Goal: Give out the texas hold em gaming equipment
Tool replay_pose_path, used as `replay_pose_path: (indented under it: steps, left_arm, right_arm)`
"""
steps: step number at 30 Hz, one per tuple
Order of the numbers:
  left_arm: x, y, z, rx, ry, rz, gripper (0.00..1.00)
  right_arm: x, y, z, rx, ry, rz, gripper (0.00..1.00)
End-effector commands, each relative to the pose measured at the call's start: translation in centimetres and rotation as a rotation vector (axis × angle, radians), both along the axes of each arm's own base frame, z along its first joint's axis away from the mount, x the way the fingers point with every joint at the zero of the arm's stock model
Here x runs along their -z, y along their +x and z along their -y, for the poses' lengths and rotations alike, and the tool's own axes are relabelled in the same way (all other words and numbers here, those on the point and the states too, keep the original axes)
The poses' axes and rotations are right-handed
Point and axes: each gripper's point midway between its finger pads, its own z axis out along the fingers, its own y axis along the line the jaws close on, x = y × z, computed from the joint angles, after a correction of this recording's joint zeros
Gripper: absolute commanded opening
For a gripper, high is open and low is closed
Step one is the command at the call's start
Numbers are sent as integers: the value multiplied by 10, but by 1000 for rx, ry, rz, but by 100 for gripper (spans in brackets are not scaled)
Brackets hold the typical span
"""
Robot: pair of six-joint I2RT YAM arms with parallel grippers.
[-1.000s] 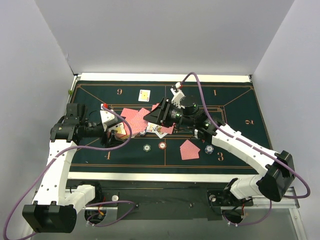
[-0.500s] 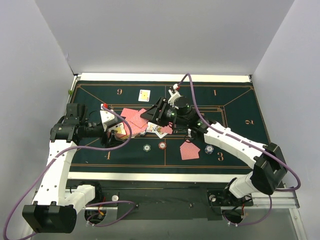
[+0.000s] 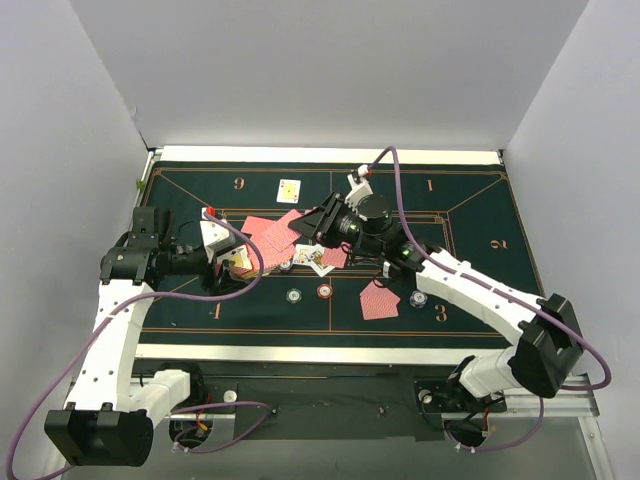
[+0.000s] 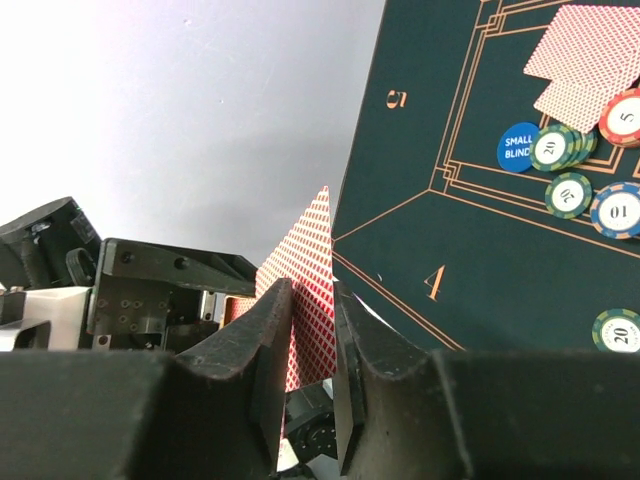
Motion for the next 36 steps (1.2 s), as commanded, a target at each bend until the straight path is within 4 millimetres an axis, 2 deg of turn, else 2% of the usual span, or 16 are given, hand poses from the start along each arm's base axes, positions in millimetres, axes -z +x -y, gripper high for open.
replay_pose_path:
  steps: [1,8,17,22,25,27,29,31,32,33,34,35,36]
  left_arm:
    - [-25,1,6,32,-45,83,0]
    - [-24,1,6,31,-45,79,0]
    - [-24,1,7,34,-51,75,0]
    - [-23,1,8,38,-63,70,0]
    - [-23,0,10,38,-78,57,0]
    - [-25,0,11,40,-91,57,0]
    - [-26,0,11,39,-98,56,0]
    - [-28,0,12,38,-103,61,0]
    - [-29,0,12,38,-105,63,0]
    - [-30,-1,12,38,-107,61,0]
    - [-30,-1,12,38,-107,63,0]
    - [-31,-2,12,39,-109,63,0]
    - [-31,-2,12,37,-109,66,0]
  right_arm:
    - [-34,3,9,31,61,102,16]
    - [-39,6,22,63,84,102,9]
    - [-59,19,65,146,177,110,4]
    - [-65,17,65,125,238,102,3]
    - [-68,23,79,167,226,123,3]
    - [-58,27,88,197,165,118,2]
    - [-39,34,95,225,93,102,2]
    - [-11,41,98,245,17,67,1]
    - [11,46,101,257,-36,40,0]
    - [24,48,102,262,-62,20,0]
    - [49,53,103,274,-103,-16,0]
    - [59,54,102,269,-120,-22,0]
    - [83,59,102,273,-154,-57,0]
